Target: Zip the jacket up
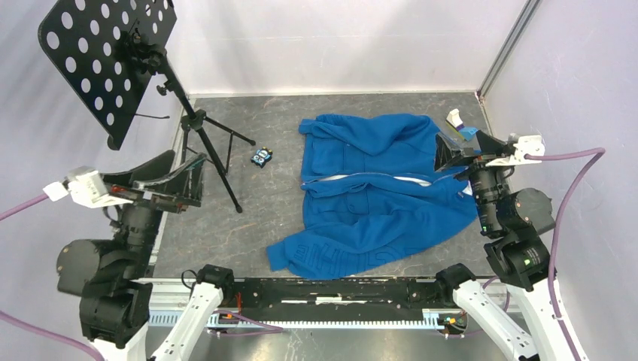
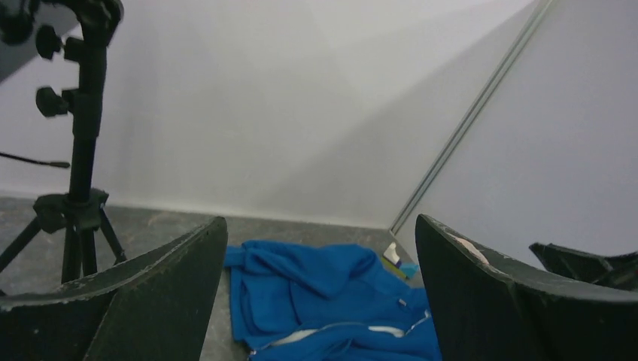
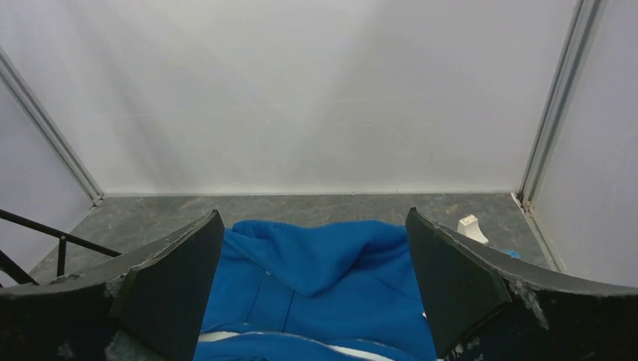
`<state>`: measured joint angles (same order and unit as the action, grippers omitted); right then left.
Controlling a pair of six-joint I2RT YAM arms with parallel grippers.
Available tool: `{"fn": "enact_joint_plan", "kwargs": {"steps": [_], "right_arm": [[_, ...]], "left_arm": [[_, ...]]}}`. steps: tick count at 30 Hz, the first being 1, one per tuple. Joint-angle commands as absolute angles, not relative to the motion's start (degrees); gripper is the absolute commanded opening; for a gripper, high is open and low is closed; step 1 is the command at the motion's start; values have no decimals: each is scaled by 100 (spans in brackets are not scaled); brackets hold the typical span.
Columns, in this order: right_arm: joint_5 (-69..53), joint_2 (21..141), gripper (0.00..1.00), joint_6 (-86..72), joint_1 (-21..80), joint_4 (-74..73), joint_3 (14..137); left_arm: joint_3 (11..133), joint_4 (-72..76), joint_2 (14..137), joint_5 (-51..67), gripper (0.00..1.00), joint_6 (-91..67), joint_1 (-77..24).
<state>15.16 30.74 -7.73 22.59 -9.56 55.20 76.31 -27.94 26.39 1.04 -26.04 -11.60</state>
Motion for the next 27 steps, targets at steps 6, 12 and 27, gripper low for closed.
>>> {"fn": "enact_joint_plan", "kwargs": {"steps": [6,12,27], "right_arm": [[1704,3463,98,-1068,2237,-1278,4991],[958,3368,98,-1562,2241,-611,3643],[-1854,6388,89,-2017,3796,1151,3244]], "left_arm": [[6533,-3613,2497,1126,100,-2648,-1125],[5688,-3958,2606,1954,100,-2808,-1125],[4658,-3092,4475,2191,96,-3209,-2254]]}}
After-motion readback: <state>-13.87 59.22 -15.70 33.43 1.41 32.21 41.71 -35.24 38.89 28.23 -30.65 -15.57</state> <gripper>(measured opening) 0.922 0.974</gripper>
